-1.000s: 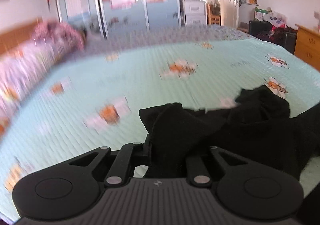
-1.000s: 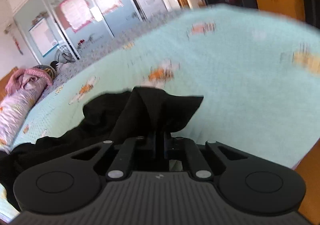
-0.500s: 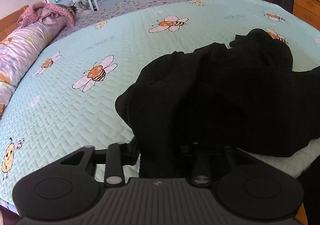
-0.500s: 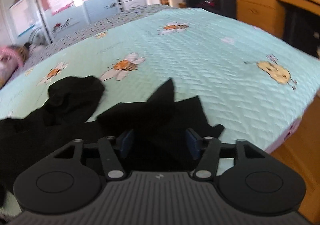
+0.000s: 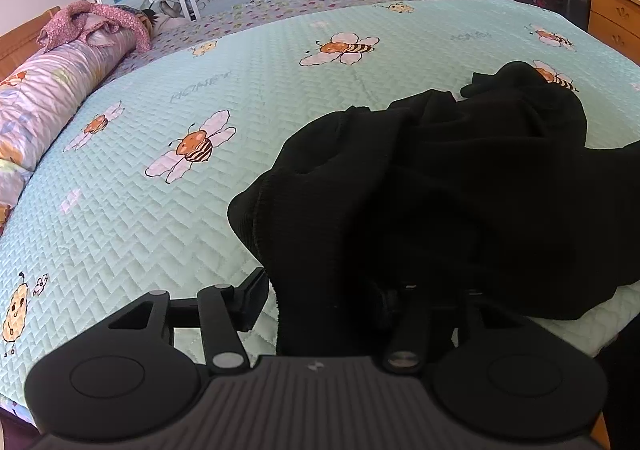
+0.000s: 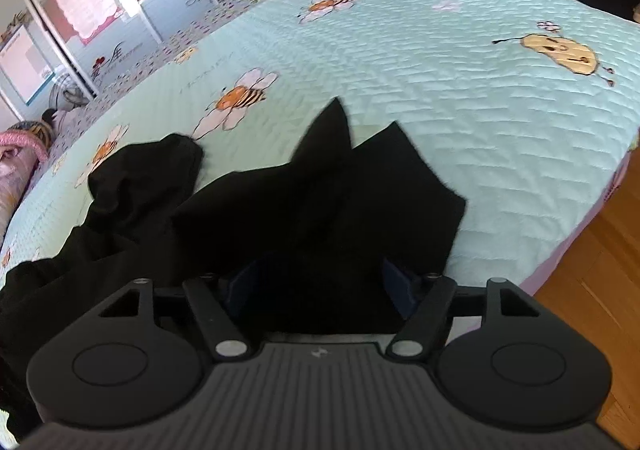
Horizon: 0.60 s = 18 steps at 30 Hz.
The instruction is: Fold clothes
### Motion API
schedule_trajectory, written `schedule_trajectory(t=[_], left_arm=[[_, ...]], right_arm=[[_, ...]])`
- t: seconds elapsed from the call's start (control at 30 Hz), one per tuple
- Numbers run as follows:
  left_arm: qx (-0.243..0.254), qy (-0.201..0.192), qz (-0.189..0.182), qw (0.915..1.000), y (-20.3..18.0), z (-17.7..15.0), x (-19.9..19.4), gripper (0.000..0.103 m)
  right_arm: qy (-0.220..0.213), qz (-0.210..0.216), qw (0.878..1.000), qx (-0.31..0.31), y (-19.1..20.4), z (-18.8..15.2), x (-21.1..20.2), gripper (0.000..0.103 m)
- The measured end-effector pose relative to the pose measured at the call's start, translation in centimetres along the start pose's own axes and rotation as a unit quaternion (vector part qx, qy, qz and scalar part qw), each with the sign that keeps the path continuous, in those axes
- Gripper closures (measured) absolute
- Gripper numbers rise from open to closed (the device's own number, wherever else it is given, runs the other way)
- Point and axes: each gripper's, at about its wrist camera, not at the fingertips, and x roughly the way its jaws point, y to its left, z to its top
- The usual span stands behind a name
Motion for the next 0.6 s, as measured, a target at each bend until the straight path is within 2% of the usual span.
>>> schedule_trajectory(t=[0.07, 0.13, 0.17, 0.2, 0.27, 0.3, 0.37, 0.47, 0.53, 0.57, 0.6], left_arm=[[-0.001, 0.001, 0.0, 1.0, 0.0, 0.0, 0.0, 0.046], [-0.001, 0.003, 0.001, 1.0, 0.0, -0.1, 0.1, 0.045], [-0.002, 0.003, 0.001, 1.0, 0.0, -0.1, 0.1, 0.045], [-0.002, 0.004, 0.001, 1.0, 0.0, -0.1, 0.1, 0.044], [-0.002, 0.005, 0.002, 1.0, 0.1, -0.1, 0.2, 0.043], [-0.002, 0.005, 0.002, 1.0, 0.1, -0.2, 0.2, 0.043], [-0.003, 0.006, 0.002, 1.0, 0.2, -0.2, 0.2, 0.042], [-0.006, 0.006, 0.002, 1.0, 0.3, -0.3, 0.3, 0.04], [-0.01, 0.008, 0.001, 0.9999, 0.4, -0.3, 0.5, 0.04], [-0.011, 0.009, 0.001, 0.9999, 0.3, -0.3, 0.5, 0.04], [-0.011, 0.009, 0.001, 0.9999, 0.2, -0.3, 0.6, 0.04]], right_arm=[[-0.004, -0.002, 1.0, -0.012, 0.6, -0.2, 0.1, 0.032], [-0.014, -0.008, 1.0, -0.021, 0.6, 0.1, -0.1, 0.038], [-0.02, -0.011, 0.999, -0.024, 0.5, 0.3, -0.2, 0.05], [-0.027, -0.014, 0.999, -0.028, 0.4, 0.5, -0.4, 0.068], [-0.039, -0.021, 0.998, -0.035, 0.3, 0.9, -0.7, 0.091], [-0.045, -0.024, 0.998, -0.038, 0.2, 1.2, -0.8, 0.099], [-0.057, -0.03, 0.997, -0.045, 0.0, 1.6, -1.1, 0.1], [-0.112, -0.055, 0.99, -0.064, -0.1, 3.2, -3.1, 0.1], [-0.142, -0.063, 0.986, -0.063, -0.5, 4.0, -4.5, 0.093], [-0.144, -0.062, 0.986, -0.058, -0.8, 4.3, -4.8, 0.077], [-0.141, -0.059, 0.987, -0.054, -1.2, 4.3, -4.9, 0.051]])
